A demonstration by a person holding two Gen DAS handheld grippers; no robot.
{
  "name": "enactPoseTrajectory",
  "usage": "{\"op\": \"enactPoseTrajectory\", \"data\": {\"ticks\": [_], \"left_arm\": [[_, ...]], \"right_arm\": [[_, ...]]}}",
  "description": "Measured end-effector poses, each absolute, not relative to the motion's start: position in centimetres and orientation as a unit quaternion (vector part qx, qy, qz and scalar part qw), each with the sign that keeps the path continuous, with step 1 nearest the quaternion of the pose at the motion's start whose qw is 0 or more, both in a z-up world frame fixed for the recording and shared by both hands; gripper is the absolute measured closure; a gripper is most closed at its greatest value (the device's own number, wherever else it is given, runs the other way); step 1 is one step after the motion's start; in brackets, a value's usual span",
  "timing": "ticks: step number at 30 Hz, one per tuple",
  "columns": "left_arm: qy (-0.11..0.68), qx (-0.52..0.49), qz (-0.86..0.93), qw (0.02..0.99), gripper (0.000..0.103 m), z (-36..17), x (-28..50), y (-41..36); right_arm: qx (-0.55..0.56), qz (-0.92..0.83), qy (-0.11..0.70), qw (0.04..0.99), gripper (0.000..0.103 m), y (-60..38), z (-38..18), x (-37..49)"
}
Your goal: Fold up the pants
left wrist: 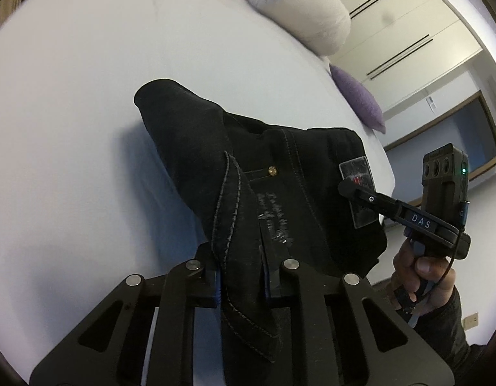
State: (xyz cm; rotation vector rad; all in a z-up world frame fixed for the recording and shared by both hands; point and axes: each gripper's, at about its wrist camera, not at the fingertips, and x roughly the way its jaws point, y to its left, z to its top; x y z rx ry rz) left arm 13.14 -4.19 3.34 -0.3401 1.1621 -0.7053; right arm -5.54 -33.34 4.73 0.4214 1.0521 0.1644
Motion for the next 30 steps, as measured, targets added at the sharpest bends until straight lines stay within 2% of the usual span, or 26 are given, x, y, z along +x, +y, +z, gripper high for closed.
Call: {"op": "enactPoseTrajectory", "data": {"ticks": [8,14,17,22,24,25,30], "left_arm": [[0.493,-0.131,-0.284,0.812,0.088,8.2,21.1,1.9],[0.497,-0.122,-0.254,0.821,0.088,11.0,21.7,1.6],[0.508,-0.129,-0.244,0.816,0.088,10.2,21.4,1.5],[0.538,-0.14,-0.222,0.801,0.088,5.5,22.8,2.7],[0.544,-0.152,-0.217,0.796,0.086,3.9,23.2,3.6],[0.544,-0.157,-0.216,0.795,0.085,3.4,23.3,3.9],[0.538,-0.162,-0.206,0.801,0.066,2.6,22.9,4.5]], "right_arm": [[0.202,0.124,0.478,0.846,0.085,-28.9,6.5,2.9],[0.199,0.137,0.488,0.839,0.085,-25.8,5.3,10.8],[0.206,0.133,0.502,0.829,0.085,-25.3,3.3,13.8],[0.227,0.112,0.53,0.81,0.084,-25.8,-1.4,16.5],[0.255,0.107,0.536,0.797,0.078,-26.7,-3.3,16.9],[0.264,0.106,0.535,0.796,0.067,-27.0,-3.8,16.9],[0.292,0.11,0.518,0.796,0.055,-27.7,-4.3,16.1]]}}
